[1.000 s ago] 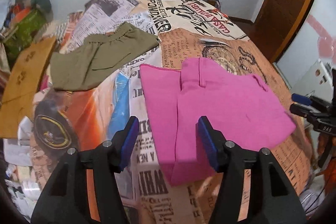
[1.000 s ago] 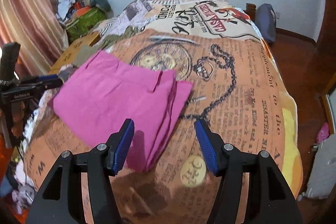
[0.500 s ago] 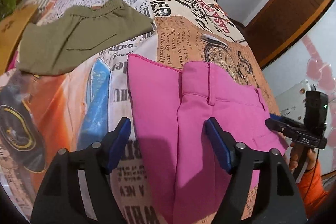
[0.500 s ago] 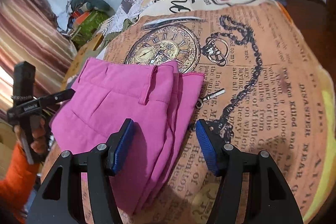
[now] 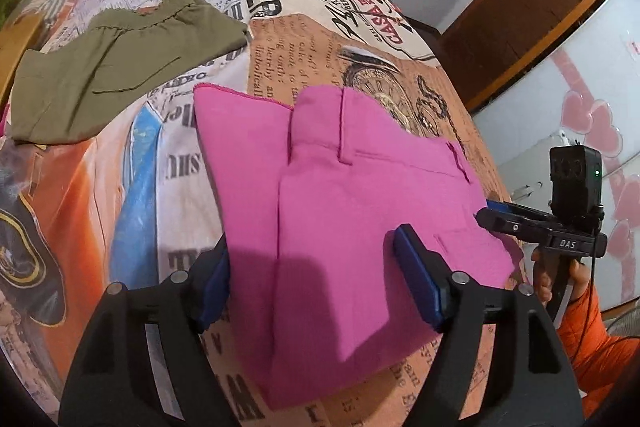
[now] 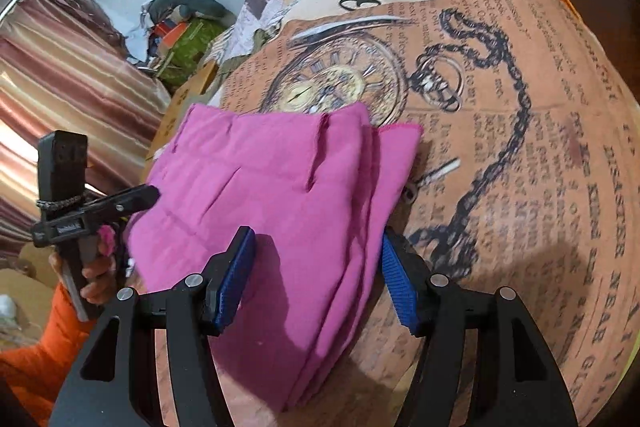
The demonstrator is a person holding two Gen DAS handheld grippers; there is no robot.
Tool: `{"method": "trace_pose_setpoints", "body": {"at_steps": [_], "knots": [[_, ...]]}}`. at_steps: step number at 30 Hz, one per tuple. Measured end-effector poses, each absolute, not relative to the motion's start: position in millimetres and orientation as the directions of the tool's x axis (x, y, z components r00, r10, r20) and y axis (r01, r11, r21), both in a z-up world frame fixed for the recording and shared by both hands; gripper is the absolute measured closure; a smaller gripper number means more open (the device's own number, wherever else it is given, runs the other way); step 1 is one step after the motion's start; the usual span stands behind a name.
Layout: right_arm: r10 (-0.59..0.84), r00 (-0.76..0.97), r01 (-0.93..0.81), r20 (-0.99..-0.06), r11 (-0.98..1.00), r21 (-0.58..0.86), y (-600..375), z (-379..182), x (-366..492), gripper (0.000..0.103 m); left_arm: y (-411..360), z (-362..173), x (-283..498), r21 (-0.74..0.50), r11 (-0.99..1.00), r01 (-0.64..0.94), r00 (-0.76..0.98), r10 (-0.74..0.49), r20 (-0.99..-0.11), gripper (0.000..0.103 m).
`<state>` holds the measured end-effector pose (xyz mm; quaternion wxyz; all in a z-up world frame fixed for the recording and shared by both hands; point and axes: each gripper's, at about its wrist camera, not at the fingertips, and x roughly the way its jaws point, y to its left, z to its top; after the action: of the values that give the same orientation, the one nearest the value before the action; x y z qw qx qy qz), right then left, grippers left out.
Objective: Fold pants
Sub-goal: 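Close both grippers on the pink pants' leg edge, then lift the pinched leg with both grippers and fold it over the pants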
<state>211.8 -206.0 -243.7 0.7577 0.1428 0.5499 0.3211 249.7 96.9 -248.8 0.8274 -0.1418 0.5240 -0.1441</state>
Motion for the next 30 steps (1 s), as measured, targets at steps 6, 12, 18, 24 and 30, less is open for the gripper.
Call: {"method": "trace_pose_setpoints", "body": {"at_steps": [6,12,18,24,30], "knots": [[0.650,0.192,-0.327,-0.736,0.749,0.576,-200,-247,221,0.043,100,-254,266,-0.440,0.894,0.082,0.394,-0.434,-0.810,0.031],[0.608,0.240,-0.327,-0.757,0.785,0.527,-193,-248,232,0.053,92,-255,276,-0.415,0.905,0.094,0.400,-0.416,-0.817,0.060],[0.601,0.291,-0.317,-0.744,0.794,0.518,-202,-241,236,0.081,95,-247,272,-0.383,0.919,0.088,0.437,-0.381,-0.815,0.080],[0.590,0.342,-0.376,-0.732,0.799,0.469,-194,-217,231,0.091,84,-225,264,-0.311,0.943,0.117,0.490,-0.327,-0.808,0.087],[0.582,0.390,-0.444,-0.714,0.798,0.408,-181,-187,227,0.091,73,-192,255,-0.227,0.964,0.138,0.557,-0.265,-0.787,0.088]]}}
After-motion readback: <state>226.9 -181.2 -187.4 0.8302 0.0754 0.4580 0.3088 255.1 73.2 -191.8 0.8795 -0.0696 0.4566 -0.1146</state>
